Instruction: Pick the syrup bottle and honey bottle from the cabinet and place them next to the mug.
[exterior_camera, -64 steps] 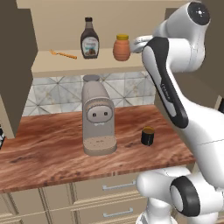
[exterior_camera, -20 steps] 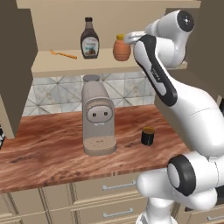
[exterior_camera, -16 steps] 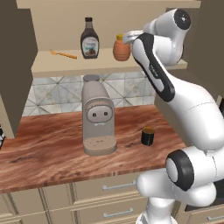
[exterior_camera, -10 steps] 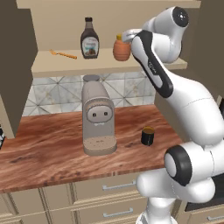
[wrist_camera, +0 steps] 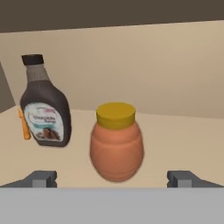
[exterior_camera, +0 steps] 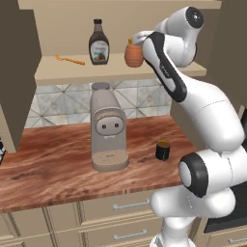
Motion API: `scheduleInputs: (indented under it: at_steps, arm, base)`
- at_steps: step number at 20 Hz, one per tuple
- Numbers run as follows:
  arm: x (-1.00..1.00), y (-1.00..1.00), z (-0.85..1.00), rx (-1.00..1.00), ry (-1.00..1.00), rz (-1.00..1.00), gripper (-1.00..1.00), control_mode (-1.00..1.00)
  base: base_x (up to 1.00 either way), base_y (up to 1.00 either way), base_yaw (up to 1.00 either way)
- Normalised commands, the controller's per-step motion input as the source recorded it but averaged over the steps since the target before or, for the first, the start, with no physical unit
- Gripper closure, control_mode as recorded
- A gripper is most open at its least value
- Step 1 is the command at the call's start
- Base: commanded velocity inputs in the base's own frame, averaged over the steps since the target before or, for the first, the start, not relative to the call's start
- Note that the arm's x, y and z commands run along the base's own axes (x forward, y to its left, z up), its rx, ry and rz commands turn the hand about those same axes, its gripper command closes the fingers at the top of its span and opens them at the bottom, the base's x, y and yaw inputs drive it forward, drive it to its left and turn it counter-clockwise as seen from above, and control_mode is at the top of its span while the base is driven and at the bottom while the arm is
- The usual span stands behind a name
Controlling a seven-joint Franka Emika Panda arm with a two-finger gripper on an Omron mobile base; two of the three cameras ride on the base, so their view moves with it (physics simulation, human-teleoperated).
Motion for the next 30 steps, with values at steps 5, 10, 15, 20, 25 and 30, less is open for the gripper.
scheduleInputs:
  at_steps: [5,10,15,20,25,30]
  arm:
    - [0.17,0.0,0.0,0.0,0.03,0.0,-1.0,-1.0]
    - [0.15,0.01,0.0,0.0,0.06,0.0,-1.0,-1.0]
    - [0.2,0.06,-0.04,0.0,0.07,0.0,-1.0,-1.0]
    - [0.22,0.06,-0.02,0.0,0.01,0.0,-1.0,-1.0]
    - [0.19,0.03,-0.04,0.0,0.0,0.0,-1.0,-1.0]
    - [0.02,0.03,-0.16,0.0,0.0,0.0,-1.0,-1.0]
  base:
    - [0.0,0.0,0.0]
    - [0.0,0.0,0.0]
    - [0.0,0.0,0.0]
    - [0.0,0.0,0.0]
    - [0.0,0.0,0.0]
    - [0.0,0.0,0.0]
